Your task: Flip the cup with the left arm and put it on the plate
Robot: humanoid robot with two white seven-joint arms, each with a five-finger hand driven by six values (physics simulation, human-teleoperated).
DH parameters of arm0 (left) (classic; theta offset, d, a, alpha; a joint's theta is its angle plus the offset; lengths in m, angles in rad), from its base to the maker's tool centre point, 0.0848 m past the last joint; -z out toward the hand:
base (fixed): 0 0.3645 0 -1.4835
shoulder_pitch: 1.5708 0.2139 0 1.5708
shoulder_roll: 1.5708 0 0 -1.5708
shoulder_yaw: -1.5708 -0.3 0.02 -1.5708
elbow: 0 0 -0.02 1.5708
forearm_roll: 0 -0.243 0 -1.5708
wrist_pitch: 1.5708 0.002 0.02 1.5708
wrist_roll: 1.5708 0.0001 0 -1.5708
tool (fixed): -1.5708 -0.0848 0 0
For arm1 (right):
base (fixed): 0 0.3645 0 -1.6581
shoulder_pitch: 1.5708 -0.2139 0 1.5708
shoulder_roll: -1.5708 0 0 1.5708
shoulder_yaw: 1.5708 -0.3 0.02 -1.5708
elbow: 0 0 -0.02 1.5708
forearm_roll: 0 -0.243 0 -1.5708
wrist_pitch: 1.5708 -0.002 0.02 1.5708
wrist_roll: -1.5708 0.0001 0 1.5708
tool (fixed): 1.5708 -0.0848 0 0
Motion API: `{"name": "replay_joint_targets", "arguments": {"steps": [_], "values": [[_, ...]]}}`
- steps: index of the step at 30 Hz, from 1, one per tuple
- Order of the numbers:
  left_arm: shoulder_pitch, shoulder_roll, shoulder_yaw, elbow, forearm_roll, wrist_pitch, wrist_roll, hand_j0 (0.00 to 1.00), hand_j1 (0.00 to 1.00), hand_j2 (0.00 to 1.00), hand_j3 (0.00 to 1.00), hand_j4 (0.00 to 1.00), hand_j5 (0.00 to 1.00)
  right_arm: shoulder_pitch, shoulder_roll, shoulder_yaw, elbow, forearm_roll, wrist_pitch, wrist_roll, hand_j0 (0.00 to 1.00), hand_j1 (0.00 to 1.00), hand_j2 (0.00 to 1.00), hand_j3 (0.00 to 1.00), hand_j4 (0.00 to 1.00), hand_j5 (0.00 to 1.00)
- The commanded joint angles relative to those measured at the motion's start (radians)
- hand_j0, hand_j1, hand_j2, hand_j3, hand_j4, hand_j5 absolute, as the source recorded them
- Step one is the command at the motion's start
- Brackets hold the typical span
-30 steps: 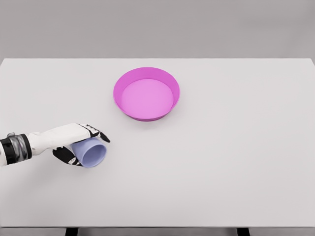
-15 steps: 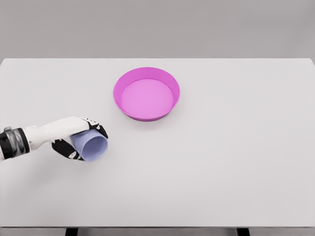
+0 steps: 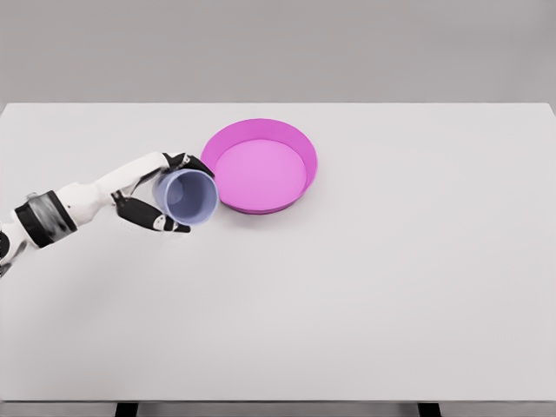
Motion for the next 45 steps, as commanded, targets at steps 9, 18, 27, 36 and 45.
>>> {"name": "replay_joint_targets", "arguments": {"steps": [9, 18, 27, 36, 45], "values": [[-0.035, -0.118, 0.017, 0.109, 0.139, 0.003, 0.003, 0.64, 0.64, 0.64, 0.64, 0.64, 0.64, 0.0, 0.0, 0.0, 0.0, 0.0, 0.0, 0.0, 1.0, 1.0, 1.0, 1.0, 1.0, 1.0], [-0.068, -0.225, 0.04, 0.178, 0.213, 0.009, 0.003, 0.64, 0.64, 0.64, 0.64, 0.64, 0.64, 0.0, 0.0, 0.0, 0.0, 0.0, 0.0, 0.0, 1.0, 1.0, 1.0, 1.0, 1.0, 1.0], [-0.1, -0.339, 0.054, 0.311, 0.311, 0.012, 0.003, 0.65, 0.65, 0.65, 0.65, 0.65, 0.65, 0.0, 0.0, 0.0, 0.0, 0.0, 0.0, 0.0, 1.0, 1.0, 1.0, 1.0, 1.0, 1.0], [-0.109, -0.423, 0.063, 0.379, 0.352, 0.012, 0.003, 0.65, 0.65, 0.65, 0.65, 0.65, 0.65, -0.002, 0.0, 0.0, 0.0, 0.0, -0.001, 0.0, 1.0, 1.0, 1.0, 1.0, 1.0, 1.0], [-0.1, -0.441, 0.061, 0.379, 0.391, 0.038, 0.003, 0.65, 0.65, 0.65, 0.65, 0.65, 0.65, -0.002, 0.0, 0.0, 0.0, 0.0, 0.0, 0.0, 1.0, 1.0, 1.0, 1.0, 1.0, 1.0]]}}
